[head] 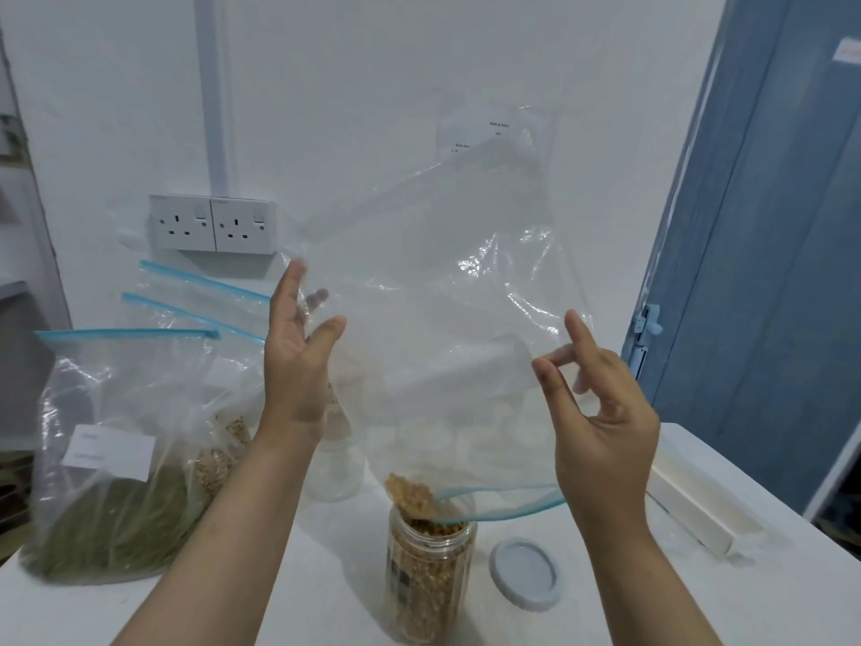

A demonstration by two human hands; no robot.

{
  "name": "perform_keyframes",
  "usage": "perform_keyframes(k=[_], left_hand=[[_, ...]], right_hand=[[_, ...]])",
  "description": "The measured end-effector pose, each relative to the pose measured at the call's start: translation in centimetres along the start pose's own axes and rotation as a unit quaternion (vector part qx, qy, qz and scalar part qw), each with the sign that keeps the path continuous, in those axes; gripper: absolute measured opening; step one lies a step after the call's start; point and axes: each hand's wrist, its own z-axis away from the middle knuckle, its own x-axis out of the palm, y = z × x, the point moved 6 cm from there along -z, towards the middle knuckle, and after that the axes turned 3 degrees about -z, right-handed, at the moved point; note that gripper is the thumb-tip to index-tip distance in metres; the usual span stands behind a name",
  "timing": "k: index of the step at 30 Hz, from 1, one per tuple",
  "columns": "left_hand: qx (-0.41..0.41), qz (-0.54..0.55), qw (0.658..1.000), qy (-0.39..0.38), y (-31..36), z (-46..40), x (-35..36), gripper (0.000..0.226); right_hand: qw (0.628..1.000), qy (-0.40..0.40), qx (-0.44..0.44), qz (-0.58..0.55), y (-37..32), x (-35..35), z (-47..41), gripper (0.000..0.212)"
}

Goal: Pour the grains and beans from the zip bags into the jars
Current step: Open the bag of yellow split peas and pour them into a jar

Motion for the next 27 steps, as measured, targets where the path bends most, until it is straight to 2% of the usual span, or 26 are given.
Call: perform_keyframes(k=[10, 17, 27], left_hand=[[-0.016, 0.064, 0.998, 0.004, -0.6, -0.6, -0.3, 0.055], [-0.033, 0.078, 0.996, 0.002, 0.3, -0.3, 0.6, 0.076], [-0.028, 0.090, 0.996, 0.002, 0.5, 0.0, 0.4, 0.060]], right_hand=[[1.000, -0.007, 0.004, 0.006, 0.1, -0.1, 0.2, 0.048], [1.000, -0.001, 0.011, 0.003, 0.1, -0.4, 0.3, 0.047], [1.000, 0.001, 0.005, 0.011, 0.1, -0.2, 0.3, 0.047]])
